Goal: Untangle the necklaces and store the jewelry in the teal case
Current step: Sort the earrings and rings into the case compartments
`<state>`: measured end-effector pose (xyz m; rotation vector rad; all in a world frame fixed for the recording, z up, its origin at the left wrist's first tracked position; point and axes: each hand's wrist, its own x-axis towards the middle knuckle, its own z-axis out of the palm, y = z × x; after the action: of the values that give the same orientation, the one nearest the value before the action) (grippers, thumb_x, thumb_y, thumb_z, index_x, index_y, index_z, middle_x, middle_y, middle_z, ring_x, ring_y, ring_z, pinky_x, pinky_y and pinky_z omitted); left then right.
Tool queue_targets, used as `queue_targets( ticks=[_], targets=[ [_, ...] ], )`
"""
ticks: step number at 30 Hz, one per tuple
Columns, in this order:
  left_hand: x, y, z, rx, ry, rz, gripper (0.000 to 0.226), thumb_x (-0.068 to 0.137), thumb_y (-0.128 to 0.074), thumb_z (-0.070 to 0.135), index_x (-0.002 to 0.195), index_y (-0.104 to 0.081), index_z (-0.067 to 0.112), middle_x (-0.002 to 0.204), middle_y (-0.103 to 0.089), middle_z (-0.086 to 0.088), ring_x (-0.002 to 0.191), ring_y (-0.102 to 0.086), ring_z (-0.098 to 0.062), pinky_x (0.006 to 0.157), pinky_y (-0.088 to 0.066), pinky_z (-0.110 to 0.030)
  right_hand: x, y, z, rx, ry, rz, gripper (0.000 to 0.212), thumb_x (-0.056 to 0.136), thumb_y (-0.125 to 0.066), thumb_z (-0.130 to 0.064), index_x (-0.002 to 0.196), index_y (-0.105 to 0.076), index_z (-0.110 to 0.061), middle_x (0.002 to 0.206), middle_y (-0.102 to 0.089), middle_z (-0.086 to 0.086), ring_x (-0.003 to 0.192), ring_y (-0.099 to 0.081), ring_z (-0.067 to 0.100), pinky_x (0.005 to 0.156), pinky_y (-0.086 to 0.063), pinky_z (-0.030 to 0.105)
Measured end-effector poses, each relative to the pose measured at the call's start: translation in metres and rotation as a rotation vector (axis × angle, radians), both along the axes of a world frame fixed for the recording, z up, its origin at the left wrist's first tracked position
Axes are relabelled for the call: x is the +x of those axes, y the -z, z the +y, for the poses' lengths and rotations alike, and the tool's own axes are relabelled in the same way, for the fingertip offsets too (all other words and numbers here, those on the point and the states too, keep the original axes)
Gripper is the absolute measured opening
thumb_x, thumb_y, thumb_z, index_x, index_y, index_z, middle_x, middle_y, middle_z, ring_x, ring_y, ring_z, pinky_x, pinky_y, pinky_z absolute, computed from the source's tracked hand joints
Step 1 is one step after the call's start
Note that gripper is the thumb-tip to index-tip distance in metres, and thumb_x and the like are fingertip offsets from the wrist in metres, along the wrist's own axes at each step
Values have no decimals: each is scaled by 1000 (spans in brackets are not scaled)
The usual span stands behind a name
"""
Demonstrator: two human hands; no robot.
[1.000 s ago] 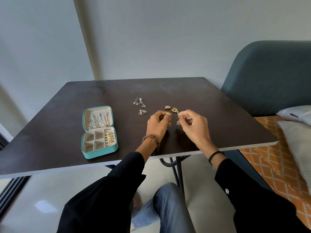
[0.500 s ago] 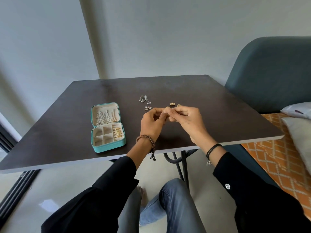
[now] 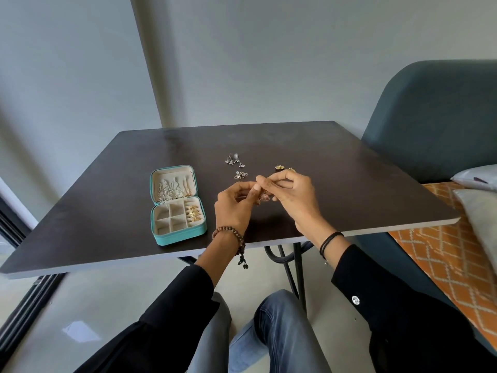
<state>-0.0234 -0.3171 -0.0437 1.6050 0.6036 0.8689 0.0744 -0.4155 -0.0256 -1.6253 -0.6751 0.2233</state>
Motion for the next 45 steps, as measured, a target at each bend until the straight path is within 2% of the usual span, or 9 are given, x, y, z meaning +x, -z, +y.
queue_targets(
  ticks=[5, 11, 15, 19, 23, 27, 33, 39, 45],
  targets=[
    [0, -3, 5, -190, -13, -30, 17, 91, -71, 29, 97, -77, 15, 85, -78, 0, 84, -73, -9, 84, -56, -27, -1, 2, 4, 17, -6, 89, 31, 83, -79, -52, 93, -82, -22, 83, -79, -7, 87, -73, 9, 73, -51, 21],
    [0, -16, 10, -476, -46, -86, 33, 101, -52, 32, 93, -76, 11, 92, -77, -9, 83, -71, -16, 83, -57, -31, 3, -2, 6, -8, -59, 243, 50, 101, -51, -58, 91, -82, -20, 92, -81, -3, 100, -73, 11, 89, -52, 27],
    [-2, -14, 10, -509, -28, -84, 30, 98, -54, 25, 102, -76, 5, 96, -77, -12, 82, -70, -16, 73, -55, -25, 5, -2, 4, -28, -107, 284, 43, 100, -57, -52, 97, -82, -17, 95, -81, -1, 100, -74, 12, 92, -54, 27],
    [-1, -3, 11, -325, -42, -10, 17, 89, -70, 15, 104, -75, 7, 97, -75, -11, 92, -69, -17, 80, -57, -26, 7, 2, 1, -12, -199, 260, 23, 93, -73, -26, 111, -78, -12, 103, -80, 3, 101, -75, 15, 94, -54, 30],
    [0, 3, 12, -202, -72, 41, 30, 87, -75, 19, 114, -68, 10, 97, -75, -5, 94, -72, -17, 92, -58, -37, 11, 13, 5, -85, -195, 120, 29, 90, -76, -9, 119, -73, -12, 108, -78, 5, 103, -74, 14, 97, -56, 28],
    [4, 4, 13, -31, -115, 153, 27, 87, -76, 22, 110, -71, 11, 97, -75, -3, 91, -72, -13, 89, -59, -36, 14, 17, 17, -153, -121, 67, 22, 84, -83, -16, 104, -74, -20, 98, -79, -2, 94, -74, 9, 88, -58, 24],
    [16, -2, 20, 84, -208, 272, 20, 88, -74, 19, 107, -73, 13, 96, -76, -2, 89, -70, -12, 90, -55, -26, 20, 11, 42, -237, -36, 18, 15, 77, -85, -11, 81, -78, -24, 83, -78, -3, 83, -74, 9, 78, -59, 23],
    [31, -7, 33, 68, -239, 358, 17, 89, -73, 16, 105, -76, 12, 100, -75, -4, 95, -69, -15, 90, -52, -26, 32, 10, 58, -300, 3, 29, 12, 78, -85, -15, 89, -83, -19, 91, -78, -2, 90, -72, 12, 85, -60, 27],
    [32, -3, 45, 93, -245, 420, 15, 89, -72, 19, 101, -77, 13, 99, -75, -6, 96, -69, -18, 93, -55, -34, 32, 10, 64, -329, 7, -14, 13, 81, -82, -16, 94, -82, -17, 92, -76, -2, 85, -68, 9, 70, -51, 16]
  ],
)
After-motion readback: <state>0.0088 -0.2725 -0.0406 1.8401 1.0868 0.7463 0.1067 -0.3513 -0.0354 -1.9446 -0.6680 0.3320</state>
